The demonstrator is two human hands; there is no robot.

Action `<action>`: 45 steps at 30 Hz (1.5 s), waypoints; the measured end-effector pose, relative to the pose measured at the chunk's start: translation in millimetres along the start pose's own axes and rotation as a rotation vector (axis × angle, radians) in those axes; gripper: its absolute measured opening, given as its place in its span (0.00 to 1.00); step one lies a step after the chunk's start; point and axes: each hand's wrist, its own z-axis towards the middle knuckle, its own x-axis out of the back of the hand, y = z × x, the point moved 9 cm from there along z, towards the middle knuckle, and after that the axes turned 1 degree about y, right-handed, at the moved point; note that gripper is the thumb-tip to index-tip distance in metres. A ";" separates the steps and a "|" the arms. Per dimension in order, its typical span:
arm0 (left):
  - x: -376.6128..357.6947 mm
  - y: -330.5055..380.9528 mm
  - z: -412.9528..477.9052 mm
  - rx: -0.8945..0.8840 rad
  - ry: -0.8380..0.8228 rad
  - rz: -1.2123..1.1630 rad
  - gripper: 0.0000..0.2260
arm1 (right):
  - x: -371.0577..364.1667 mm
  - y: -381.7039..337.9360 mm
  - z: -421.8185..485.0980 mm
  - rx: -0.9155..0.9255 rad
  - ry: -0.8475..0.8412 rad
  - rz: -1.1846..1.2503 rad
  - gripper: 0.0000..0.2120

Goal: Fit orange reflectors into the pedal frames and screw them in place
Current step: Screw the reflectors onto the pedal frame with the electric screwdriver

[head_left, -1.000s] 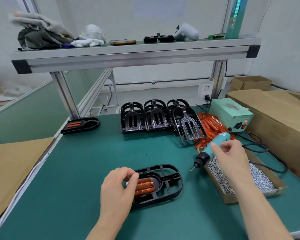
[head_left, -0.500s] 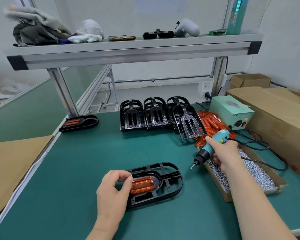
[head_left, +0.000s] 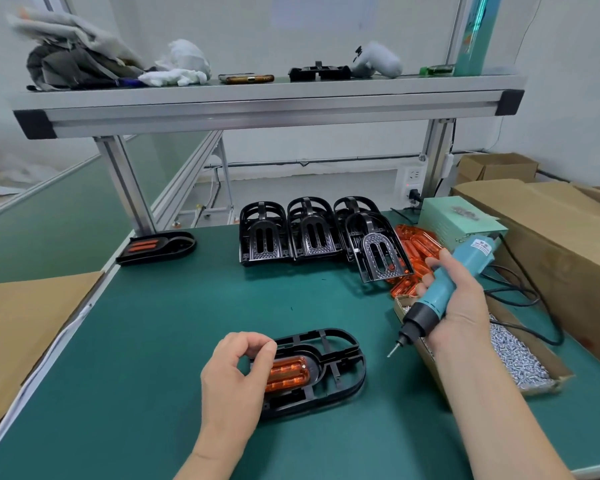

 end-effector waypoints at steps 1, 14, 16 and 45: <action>-1.7 2.7 -0.6 0.000 -0.008 -0.014 0.12 | -8.8 3.2 -6.0 -0.044 -0.040 0.034 0.09; -19.7 13.3 -9.7 0.144 -0.099 -0.248 0.07 | -67.4 34.4 -47.3 0.073 0.010 0.037 0.12; -19.8 13.4 -9.3 0.166 -0.089 -0.272 0.08 | -69.8 39.4 -47.0 0.066 0.031 0.044 0.11; -24.1 5.7 -13.6 0.277 -0.065 -0.477 0.08 | -70.4 46.5 -50.5 0.083 0.049 0.063 0.11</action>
